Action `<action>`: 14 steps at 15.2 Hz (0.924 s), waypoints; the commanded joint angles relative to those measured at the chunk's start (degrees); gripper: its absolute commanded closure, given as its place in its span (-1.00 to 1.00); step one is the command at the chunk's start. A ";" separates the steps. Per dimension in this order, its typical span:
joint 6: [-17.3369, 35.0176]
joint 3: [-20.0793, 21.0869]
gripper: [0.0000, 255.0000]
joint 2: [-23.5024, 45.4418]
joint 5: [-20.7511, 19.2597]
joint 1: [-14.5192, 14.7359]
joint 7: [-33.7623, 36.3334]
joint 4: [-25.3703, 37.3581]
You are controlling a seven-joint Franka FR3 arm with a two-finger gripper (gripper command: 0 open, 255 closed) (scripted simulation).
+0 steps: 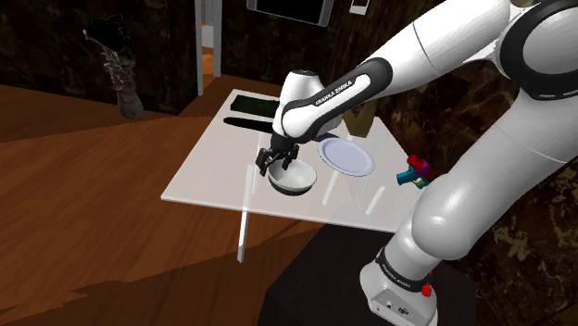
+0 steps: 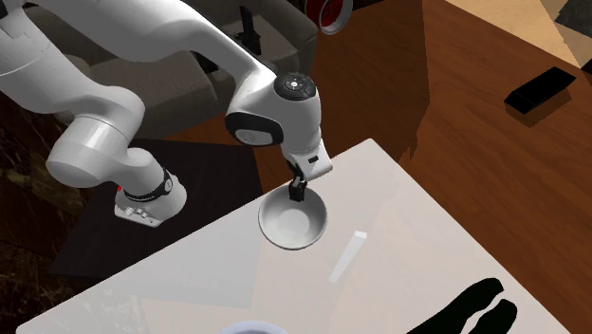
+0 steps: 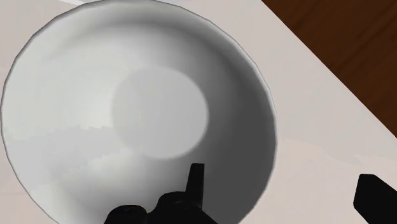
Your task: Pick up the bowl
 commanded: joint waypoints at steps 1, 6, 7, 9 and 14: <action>2.31 0.01 -1.00 1.85 -0.01 -0.01 -0.05 -0.41; 2.21 0.01 1.00 1.72 0.00 -0.01 -0.07 -0.46; 2.22 0.00 1.00 1.72 0.00 -0.01 -0.07 -0.46; 2.22 0.00 1.00 1.73 0.00 -0.01 -0.07 -0.45; 1.42 0.00 1.00 1.16 -0.01 -0.01 -0.04 -0.23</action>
